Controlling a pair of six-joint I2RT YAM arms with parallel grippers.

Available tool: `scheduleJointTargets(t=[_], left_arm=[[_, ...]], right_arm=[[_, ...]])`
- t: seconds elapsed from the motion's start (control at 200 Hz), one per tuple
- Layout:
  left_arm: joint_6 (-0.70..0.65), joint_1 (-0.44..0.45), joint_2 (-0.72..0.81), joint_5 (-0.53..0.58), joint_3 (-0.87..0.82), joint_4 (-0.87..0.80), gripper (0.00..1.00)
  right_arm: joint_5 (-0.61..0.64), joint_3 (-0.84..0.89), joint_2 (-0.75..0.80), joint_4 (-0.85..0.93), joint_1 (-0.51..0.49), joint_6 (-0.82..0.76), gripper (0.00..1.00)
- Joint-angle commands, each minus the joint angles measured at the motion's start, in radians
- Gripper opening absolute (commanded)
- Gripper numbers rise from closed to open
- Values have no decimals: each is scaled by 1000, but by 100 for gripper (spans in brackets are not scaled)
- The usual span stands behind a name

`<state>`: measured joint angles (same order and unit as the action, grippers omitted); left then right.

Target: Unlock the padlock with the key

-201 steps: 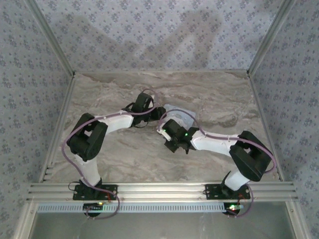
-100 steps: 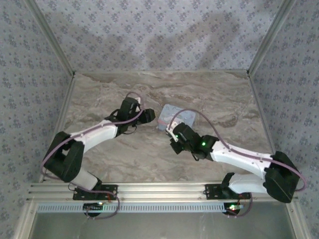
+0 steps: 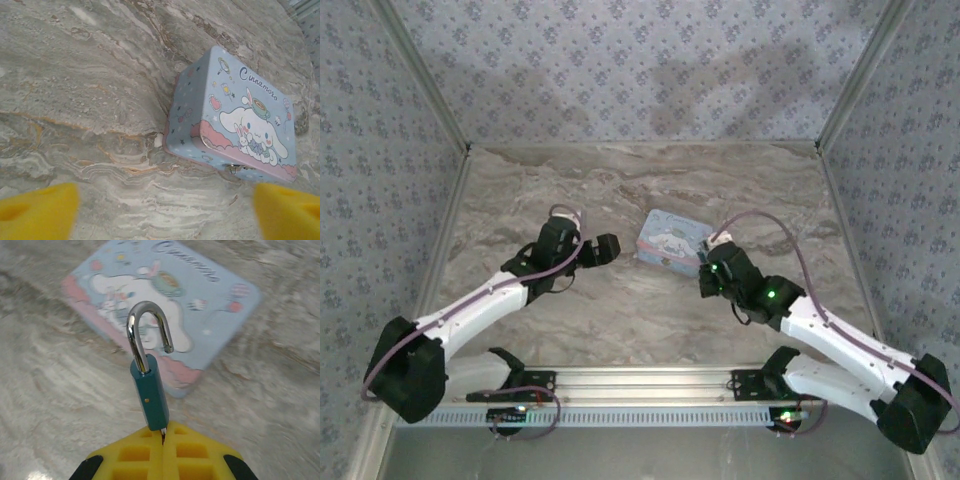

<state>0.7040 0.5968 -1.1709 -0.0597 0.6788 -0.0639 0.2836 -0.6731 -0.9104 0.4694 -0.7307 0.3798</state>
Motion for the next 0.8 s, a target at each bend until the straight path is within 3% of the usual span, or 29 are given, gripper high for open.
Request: scheduleJointTargets(t=[0.0,0.335,0.794], left_arm=[[-5,6,38,25,-30,-51,98],[8,5,41,42,-44,-57,98],[12,5,22,51,-39,-43,98]], right_arm=[[18,3,19,109,102,106,0],[-179,36,-88,83,473,144,0],[-283,30,-342,-49,629,165,0]])
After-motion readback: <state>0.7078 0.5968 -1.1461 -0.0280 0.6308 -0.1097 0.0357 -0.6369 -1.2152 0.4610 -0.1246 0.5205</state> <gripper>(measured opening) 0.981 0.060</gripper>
